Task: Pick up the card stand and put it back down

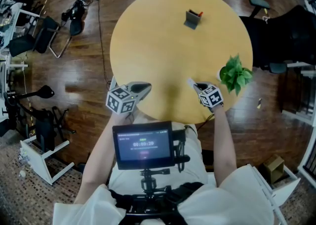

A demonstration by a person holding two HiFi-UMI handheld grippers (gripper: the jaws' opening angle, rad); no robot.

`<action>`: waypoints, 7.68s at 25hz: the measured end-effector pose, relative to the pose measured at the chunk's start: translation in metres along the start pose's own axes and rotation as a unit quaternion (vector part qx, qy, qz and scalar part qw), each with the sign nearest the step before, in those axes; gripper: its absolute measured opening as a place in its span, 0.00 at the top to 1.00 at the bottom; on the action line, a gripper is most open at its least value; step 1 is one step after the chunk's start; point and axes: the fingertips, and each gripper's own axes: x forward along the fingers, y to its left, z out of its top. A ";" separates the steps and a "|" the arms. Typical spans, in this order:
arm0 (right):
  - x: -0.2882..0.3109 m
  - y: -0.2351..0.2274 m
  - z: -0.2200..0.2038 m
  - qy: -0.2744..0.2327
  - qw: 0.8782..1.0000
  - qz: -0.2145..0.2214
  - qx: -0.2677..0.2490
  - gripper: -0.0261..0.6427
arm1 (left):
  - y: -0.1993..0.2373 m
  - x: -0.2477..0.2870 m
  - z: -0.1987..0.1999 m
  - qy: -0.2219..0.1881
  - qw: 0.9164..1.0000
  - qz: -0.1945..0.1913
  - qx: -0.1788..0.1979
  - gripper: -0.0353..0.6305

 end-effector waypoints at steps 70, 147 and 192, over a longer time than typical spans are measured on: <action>-0.092 0.002 0.058 -0.193 0.971 -0.135 0.028 0.69 | -0.017 -0.002 -0.006 -0.017 1.000 0.003 -0.002 0.93; -0.220 0.284 0.009 -0.351 0.861 -0.341 0.141 0.79 | -0.007 -0.176 -0.099 -0.060 0.983 -0.156 0.071 0.95; -0.301 0.344 -0.141 -0.417 0.842 -0.277 0.203 0.79 | -0.162 -0.174 -0.182 -0.090 0.983 -0.157 0.031 0.95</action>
